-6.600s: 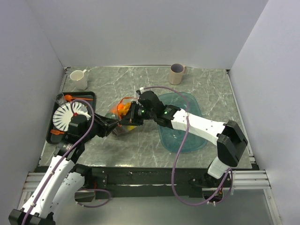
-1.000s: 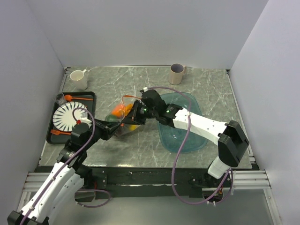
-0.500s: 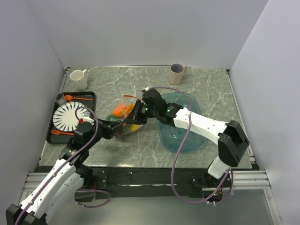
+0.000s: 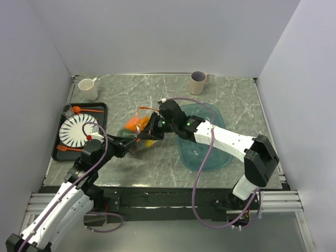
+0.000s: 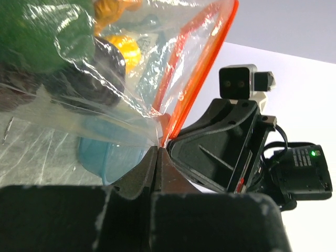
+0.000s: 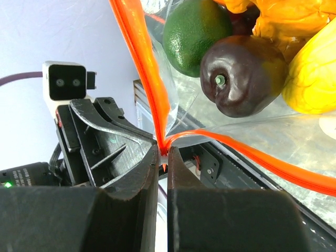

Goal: Place the food in the zip-top bag and seal the zipper
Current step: Zip the zipper food storage bag at the center of the board.

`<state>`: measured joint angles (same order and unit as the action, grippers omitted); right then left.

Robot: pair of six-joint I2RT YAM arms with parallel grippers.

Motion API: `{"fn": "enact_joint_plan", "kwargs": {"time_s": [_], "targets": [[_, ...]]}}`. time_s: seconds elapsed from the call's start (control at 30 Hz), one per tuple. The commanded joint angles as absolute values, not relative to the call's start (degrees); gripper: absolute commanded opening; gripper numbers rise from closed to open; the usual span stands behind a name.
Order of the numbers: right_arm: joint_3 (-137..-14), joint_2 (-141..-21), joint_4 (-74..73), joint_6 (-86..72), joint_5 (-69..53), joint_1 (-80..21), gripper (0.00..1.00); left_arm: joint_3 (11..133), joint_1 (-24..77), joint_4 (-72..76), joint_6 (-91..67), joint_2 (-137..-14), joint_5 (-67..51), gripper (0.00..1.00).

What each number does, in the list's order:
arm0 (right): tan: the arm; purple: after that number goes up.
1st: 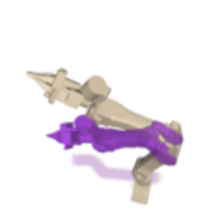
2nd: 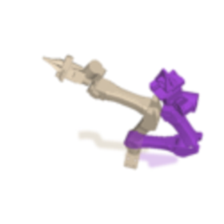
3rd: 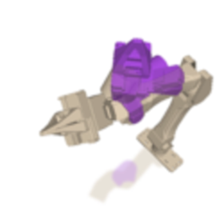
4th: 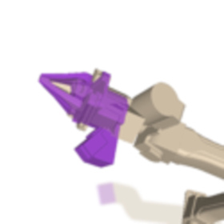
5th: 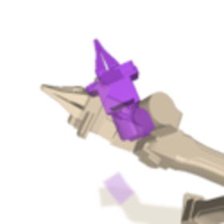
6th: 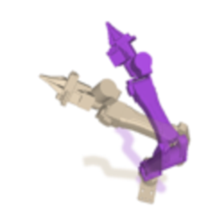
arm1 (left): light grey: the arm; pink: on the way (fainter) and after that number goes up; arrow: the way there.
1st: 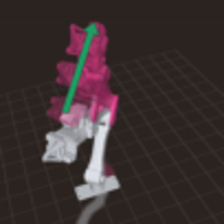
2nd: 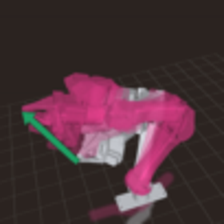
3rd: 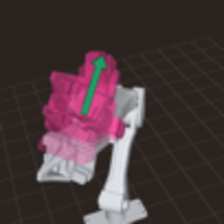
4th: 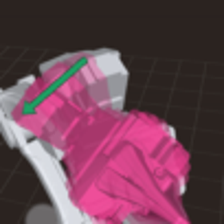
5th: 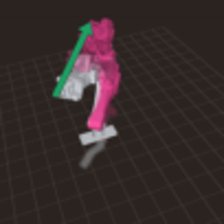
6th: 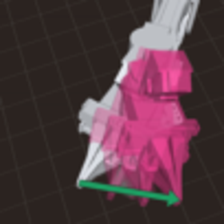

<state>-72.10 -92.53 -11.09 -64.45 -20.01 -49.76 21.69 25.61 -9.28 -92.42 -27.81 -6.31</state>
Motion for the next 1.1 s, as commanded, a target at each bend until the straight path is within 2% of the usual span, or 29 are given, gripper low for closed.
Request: {"fn": "enact_joint_plan", "kwargs": {"time_s": [0.0, 0.5, 0.97, 1.07], "targets": [[-73.2, -90.4, -3.4, -66.4, -18.7, -49.0, 0.0, 20.8, 27.0, -8.6, -92.4, -25.7, -10.9, 0.01], [-71.9, -88.5, -3.3, -66.4, -15.8, -48.3, 0.0, 21.2, 27.0, -11.6, -91.9, -23.5, -11.2, 0.01], [-70.0, -86.1, -4.8, -66.0, -14.7, -46.8, 0.0, 24.3, 27.0, -21.5, -91.3, -18.3, -10.6, 0.01], [-70.6, -86.5, -4.8, -65.7, -15.4, -46.8, 0.0, 23.6, 27.0, -19.3, -91.8, -17.5, -10.8, 0.01]]}}
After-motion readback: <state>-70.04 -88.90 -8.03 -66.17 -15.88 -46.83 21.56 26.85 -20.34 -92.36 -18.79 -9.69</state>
